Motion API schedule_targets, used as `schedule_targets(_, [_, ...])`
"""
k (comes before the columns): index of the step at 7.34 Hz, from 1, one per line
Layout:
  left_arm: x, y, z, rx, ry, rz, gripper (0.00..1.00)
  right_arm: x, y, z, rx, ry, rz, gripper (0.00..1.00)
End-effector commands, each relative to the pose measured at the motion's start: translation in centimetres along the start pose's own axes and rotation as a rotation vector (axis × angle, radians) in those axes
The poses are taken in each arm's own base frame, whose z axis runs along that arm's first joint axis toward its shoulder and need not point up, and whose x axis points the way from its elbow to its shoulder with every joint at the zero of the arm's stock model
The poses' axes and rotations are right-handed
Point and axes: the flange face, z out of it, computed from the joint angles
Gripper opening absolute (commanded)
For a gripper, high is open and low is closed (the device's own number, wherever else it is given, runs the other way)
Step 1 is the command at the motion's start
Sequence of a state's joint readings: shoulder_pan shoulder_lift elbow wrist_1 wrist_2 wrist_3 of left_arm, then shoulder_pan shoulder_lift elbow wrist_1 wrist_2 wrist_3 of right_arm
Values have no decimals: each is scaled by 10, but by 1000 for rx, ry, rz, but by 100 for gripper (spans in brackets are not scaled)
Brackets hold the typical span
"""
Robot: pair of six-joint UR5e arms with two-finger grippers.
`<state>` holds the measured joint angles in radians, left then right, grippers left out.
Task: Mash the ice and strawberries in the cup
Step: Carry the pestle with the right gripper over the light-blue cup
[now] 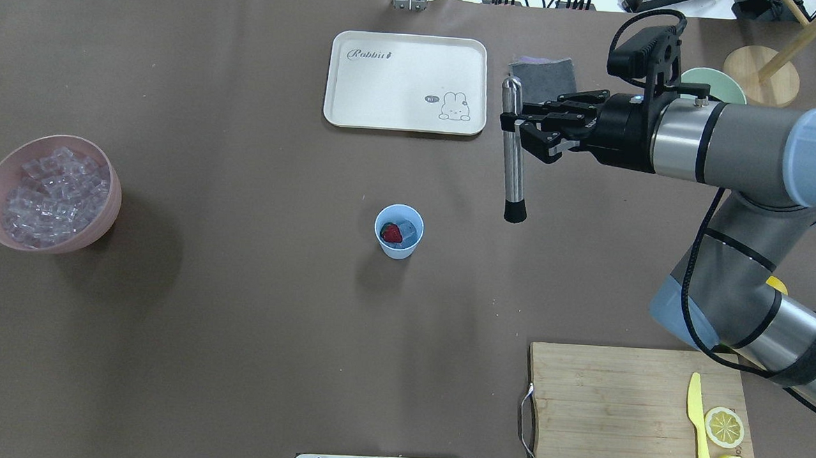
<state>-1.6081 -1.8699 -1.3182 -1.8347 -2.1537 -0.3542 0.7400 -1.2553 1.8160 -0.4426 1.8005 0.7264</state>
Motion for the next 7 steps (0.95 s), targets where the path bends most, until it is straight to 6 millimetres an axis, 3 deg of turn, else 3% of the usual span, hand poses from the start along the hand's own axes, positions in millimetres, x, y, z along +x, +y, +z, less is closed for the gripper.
schedule_targets(1, [-11, 1, 8, -17, -8, -24, 98, -34, 23, 19, 48, -29, 9, 0])
schedule_targets(3, [-18, 3, 12, -24, -14, -36, 98, -75, 42, 31, 108, -81, 14, 0])
schedule_targets(5, [-31, 14, 20, -42, -20, -51, 98, -80, 37, 26, 206, -88, 18, 0])
schedule_targets(7, [-44, 23, 25, -49, -23, -60, 98, -80, 34, 38, 251, -69, 21, 0])
